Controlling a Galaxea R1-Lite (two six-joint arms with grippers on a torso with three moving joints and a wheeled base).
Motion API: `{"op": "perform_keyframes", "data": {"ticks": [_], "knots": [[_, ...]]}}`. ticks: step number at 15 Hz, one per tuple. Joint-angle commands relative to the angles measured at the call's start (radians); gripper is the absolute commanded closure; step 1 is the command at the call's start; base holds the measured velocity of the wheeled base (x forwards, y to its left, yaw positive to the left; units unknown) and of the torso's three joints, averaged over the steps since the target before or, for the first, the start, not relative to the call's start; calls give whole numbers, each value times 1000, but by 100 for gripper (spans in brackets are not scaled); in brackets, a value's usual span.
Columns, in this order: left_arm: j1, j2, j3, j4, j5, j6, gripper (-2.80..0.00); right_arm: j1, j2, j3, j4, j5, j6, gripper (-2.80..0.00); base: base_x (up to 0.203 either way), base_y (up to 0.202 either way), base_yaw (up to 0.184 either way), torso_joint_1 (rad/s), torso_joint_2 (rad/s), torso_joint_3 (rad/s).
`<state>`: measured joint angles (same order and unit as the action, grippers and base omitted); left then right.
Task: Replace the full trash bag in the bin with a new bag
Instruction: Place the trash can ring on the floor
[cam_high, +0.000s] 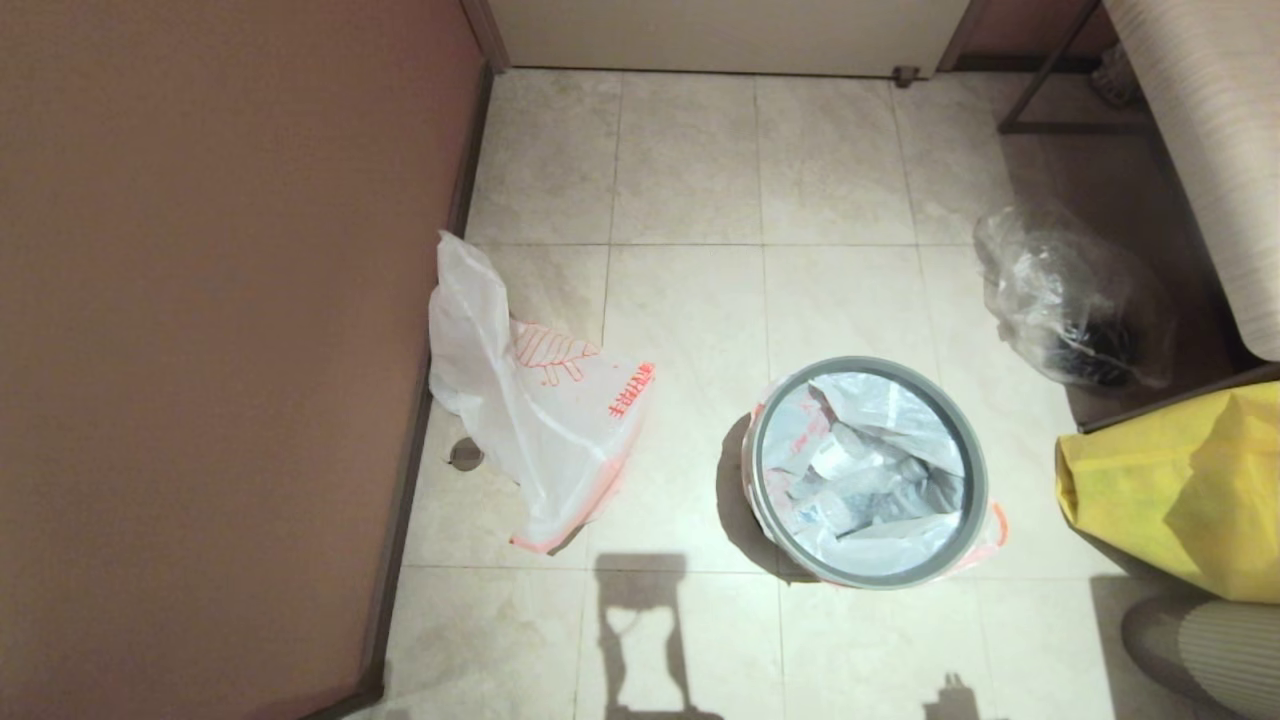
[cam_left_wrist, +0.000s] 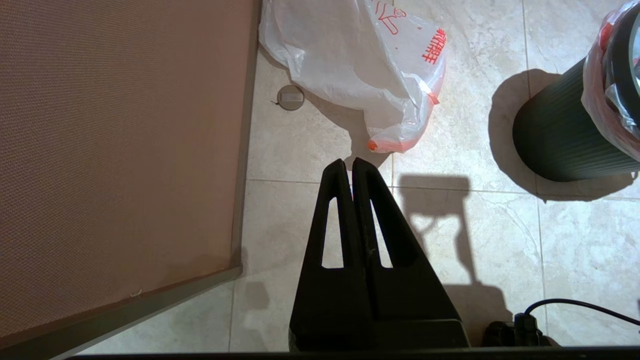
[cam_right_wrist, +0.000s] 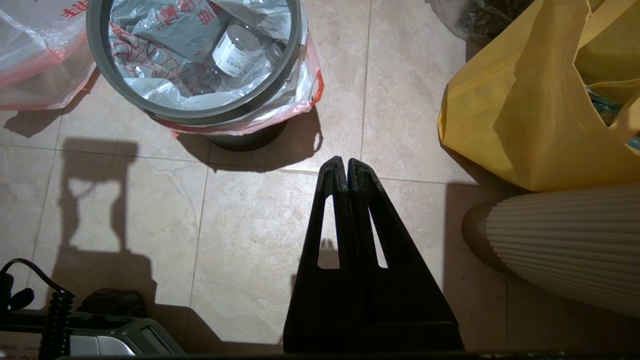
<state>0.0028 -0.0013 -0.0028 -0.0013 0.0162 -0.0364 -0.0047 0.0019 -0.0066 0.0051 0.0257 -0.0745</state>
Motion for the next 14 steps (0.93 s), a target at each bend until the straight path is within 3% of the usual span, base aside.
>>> {"op": "perform_keyframes", "data": {"ticks": [1, 14], "knots": [[0, 1, 0, 0, 1, 0, 0, 0, 0, 0, 0, 0, -1, 0, 0, 0, 0, 0, 0, 0], [0, 1, 0, 0, 1, 0, 0, 6, 0, 0, 3, -1, 2, 0, 0, 0, 0, 0, 0, 0]]}}
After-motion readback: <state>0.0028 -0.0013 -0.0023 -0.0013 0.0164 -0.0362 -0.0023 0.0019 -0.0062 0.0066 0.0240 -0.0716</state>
